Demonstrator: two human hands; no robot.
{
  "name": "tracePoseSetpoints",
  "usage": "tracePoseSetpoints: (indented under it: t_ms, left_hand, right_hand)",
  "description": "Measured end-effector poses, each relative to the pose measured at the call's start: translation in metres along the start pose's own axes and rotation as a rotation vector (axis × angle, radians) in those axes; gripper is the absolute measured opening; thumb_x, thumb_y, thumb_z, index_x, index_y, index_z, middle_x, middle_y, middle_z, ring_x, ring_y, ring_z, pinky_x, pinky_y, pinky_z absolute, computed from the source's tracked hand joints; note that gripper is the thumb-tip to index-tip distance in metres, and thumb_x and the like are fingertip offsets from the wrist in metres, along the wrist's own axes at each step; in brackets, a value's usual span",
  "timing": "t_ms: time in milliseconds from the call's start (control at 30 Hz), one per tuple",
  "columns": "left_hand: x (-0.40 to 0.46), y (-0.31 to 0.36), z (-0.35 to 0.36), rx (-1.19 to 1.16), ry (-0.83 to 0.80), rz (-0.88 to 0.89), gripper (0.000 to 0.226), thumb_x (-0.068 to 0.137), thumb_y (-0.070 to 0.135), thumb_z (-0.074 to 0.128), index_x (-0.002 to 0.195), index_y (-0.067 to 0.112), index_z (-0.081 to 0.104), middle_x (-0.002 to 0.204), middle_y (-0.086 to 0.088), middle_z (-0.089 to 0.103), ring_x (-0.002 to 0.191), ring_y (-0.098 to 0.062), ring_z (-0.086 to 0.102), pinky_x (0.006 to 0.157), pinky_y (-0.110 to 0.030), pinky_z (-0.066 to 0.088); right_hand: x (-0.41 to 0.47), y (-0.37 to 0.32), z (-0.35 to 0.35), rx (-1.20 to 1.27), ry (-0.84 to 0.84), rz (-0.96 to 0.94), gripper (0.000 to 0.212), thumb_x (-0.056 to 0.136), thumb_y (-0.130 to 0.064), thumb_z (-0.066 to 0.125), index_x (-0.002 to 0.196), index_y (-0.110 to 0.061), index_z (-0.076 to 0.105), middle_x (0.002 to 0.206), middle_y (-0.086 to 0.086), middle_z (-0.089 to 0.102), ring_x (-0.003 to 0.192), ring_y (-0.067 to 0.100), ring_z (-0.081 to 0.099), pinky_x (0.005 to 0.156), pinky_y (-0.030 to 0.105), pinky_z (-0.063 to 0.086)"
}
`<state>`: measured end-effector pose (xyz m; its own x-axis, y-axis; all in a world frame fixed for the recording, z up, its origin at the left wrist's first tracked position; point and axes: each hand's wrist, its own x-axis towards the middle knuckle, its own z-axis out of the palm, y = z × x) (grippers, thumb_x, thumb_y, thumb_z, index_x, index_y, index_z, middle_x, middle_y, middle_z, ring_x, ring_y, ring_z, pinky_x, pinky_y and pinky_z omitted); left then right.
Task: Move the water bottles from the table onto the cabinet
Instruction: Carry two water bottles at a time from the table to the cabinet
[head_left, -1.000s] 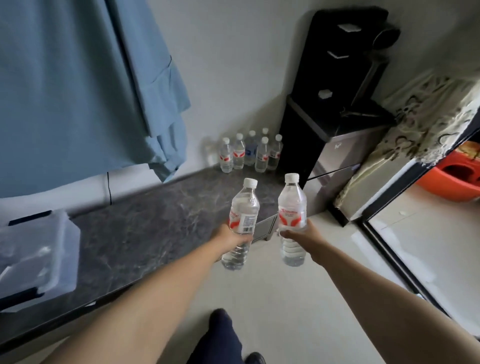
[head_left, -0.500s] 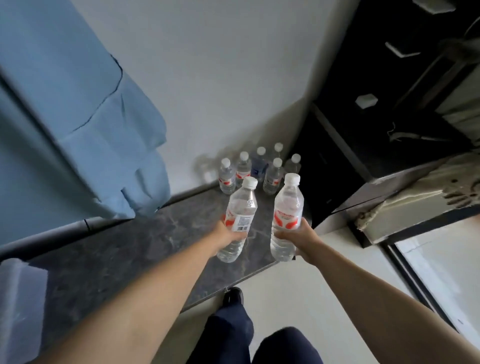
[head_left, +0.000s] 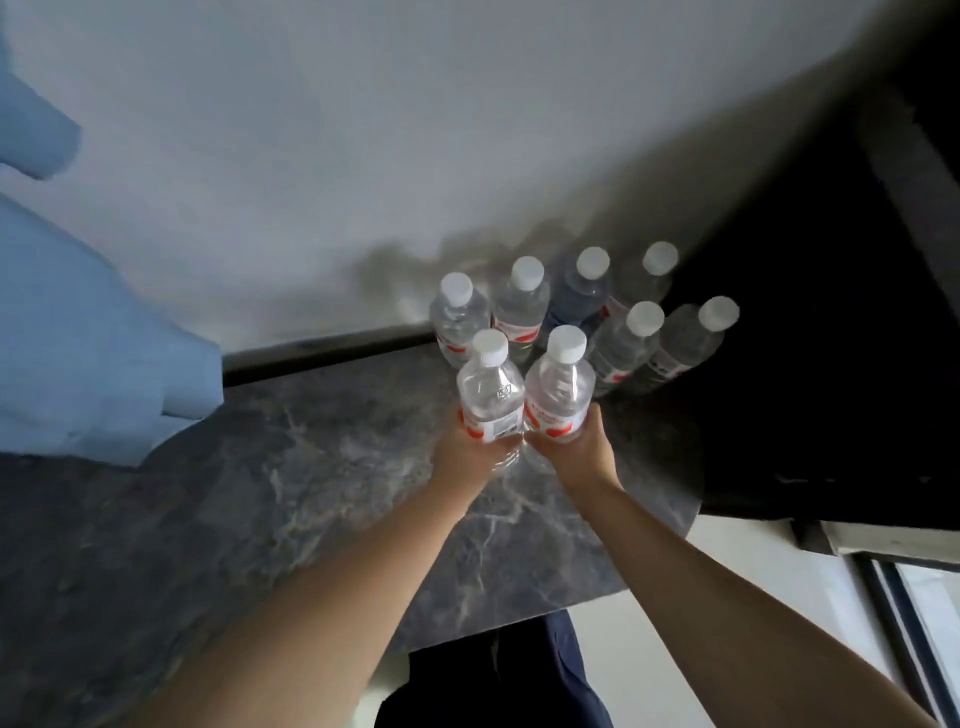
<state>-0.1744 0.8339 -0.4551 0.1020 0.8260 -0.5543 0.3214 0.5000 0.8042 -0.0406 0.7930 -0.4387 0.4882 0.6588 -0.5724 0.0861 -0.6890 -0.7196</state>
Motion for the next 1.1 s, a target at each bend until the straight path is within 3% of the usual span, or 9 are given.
tracePoseSetpoints:
  t_ms: [100,200,333,467,567,633,767,967,1100]
  left_hand:
    - [0.025,-0.004,0.012,-0.055,0.111,0.121,0.064,0.066,0.016,0.087,0.12,0.018,0.054,0.111,0.002,0.069,0.103,-0.017,0.066,0.092,-0.035,0.053]
    - [0.043,-0.013,0.022,-0.112,0.171,0.169,0.062,0.067,0.015,0.086,0.116,0.029,0.05,0.105,0.015,0.066,0.095,0.002,0.064,0.083,-0.017,0.049]
    - [0.06,-0.024,0.031,-0.172,0.223,0.236,0.071,0.063,0.037,0.083,0.124,0.016,0.054,0.117,-0.002,0.068,0.109,-0.014,0.065,0.095,-0.035,0.052]
    - [0.071,-0.024,0.038,-0.182,0.264,0.35,0.06,0.068,0.032,0.081,0.117,0.042,0.048,0.121,-0.006,0.064,0.111,-0.017,0.063,0.094,-0.027,0.05]
    - [0.075,-0.026,0.038,-0.172,0.256,0.387,0.062,0.068,0.028,0.082,0.115,0.044,0.044,0.12,-0.004,0.064,0.112,-0.016,0.063,0.096,-0.029,0.049]
    - [0.077,-0.025,0.032,-0.154,0.174,0.38,0.061,0.067,0.024,0.083,0.115,0.038,0.049,0.115,0.005,0.067,0.109,-0.013,0.064,0.096,-0.033,0.051]
    - [0.065,-0.01,0.015,-0.076,0.029,0.252,0.068,0.066,0.021,0.085,0.123,0.007,0.05,0.112,-0.001,0.066,0.103,-0.013,0.064,0.097,-0.042,0.052]
    - [-0.004,0.05,-0.021,0.172,-0.011,0.06,0.09,0.074,0.038,0.079,0.144,0.01,0.03,0.143,-0.007,0.045,0.126,-0.019,0.046,0.102,-0.031,0.039]
    - [-0.047,0.109,-0.04,0.351,-0.09,0.04,0.069,0.084,0.037,0.069,0.139,0.012,0.035,0.121,-0.002,0.057,0.1,-0.017,0.056,0.081,-0.031,0.046]
  right_hand:
    - [0.03,-0.002,0.013,0.031,0.051,-0.049,0.07,0.067,-0.028,0.085,0.125,-0.023,0.046,0.124,0.007,0.062,0.113,0.026,0.061,0.096,0.043,0.051]
    - [0.052,-0.001,0.025,0.048,0.082,-0.094,0.07,0.069,-0.029,0.084,0.127,-0.024,0.044,0.127,0.006,0.061,0.116,0.026,0.059,0.098,0.042,0.049]
    - [0.066,0.005,0.033,0.061,0.1,-0.111,0.077,0.072,-0.026,0.082,0.135,-0.027,0.039,0.133,0.005,0.058,0.121,0.025,0.056,0.099,0.035,0.046]
    - [0.074,0.003,0.031,0.031,0.064,-0.11,0.083,0.078,-0.026,0.078,0.144,-0.021,0.028,0.14,0.006,0.054,0.124,0.024,0.056,0.101,0.035,0.046]
    - [0.074,0.002,0.031,-0.002,0.052,-0.086,0.081,0.08,-0.023,0.077,0.143,-0.016,0.027,0.141,0.007,0.051,0.125,0.024,0.054,0.095,0.028,0.044]
    - [0.072,0.005,0.029,-0.006,0.044,-0.04,0.082,0.078,-0.027,0.078,0.142,-0.016,0.028,0.14,0.008,0.052,0.124,0.027,0.055,0.09,0.029,0.044]
    - [0.056,0.002,0.019,-0.059,-0.009,0.038,0.09,0.079,-0.042,0.074,0.149,-0.019,0.021,0.147,0.009,0.045,0.127,0.032,0.052,0.101,0.044,0.048]
    - [-0.002,-0.046,-0.019,-0.158,-0.086,0.038,0.093,0.078,-0.05,0.071,0.15,-0.028,0.016,0.151,0.008,0.039,0.131,0.032,0.047,0.103,0.048,0.046]
    - [-0.039,-0.094,-0.051,-0.37,-0.188,-0.059,0.087,0.086,-0.035,0.067,0.153,-0.02,0.014,0.154,0.013,0.03,0.138,0.033,0.038,0.107,0.043,0.041]
